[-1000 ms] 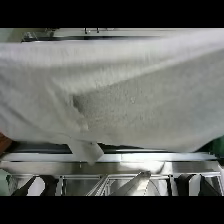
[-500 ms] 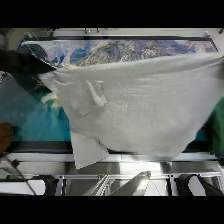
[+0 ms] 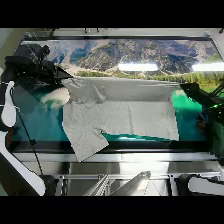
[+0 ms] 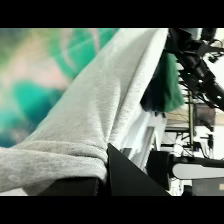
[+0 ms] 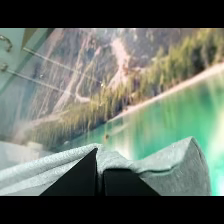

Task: Fold the shirts.

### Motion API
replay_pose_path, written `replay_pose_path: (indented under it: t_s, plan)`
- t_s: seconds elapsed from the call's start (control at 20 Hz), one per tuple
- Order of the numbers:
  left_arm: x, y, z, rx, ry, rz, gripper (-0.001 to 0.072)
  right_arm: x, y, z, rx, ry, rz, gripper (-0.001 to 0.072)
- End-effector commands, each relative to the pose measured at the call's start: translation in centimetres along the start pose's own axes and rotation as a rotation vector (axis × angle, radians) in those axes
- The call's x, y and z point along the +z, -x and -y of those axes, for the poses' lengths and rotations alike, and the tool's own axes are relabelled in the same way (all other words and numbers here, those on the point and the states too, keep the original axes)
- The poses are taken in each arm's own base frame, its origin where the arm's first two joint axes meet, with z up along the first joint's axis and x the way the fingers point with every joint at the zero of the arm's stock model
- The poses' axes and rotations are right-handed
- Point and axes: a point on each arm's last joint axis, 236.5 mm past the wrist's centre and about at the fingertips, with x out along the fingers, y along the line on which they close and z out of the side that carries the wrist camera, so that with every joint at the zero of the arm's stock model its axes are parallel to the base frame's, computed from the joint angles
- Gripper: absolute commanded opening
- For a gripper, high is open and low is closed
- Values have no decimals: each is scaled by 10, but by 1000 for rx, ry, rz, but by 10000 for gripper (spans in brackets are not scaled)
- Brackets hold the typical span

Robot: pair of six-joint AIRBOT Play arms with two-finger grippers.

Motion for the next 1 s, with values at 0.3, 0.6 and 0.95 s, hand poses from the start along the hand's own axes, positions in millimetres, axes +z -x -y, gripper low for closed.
replay_pose_path:
  t_s: [0.3,0.6,0.95]
  plan:
    - [-38,-14,-71,141,225,-126,5,-68,-7,13,58,-29,-225,15]
    - [-45,-15,-69,132,307,-150,5,-93,-1,16,44,-61,-307,15]
    - [-49,-16,-67,132,368,-166,5,-95,0,22,14,-99,-315,15]
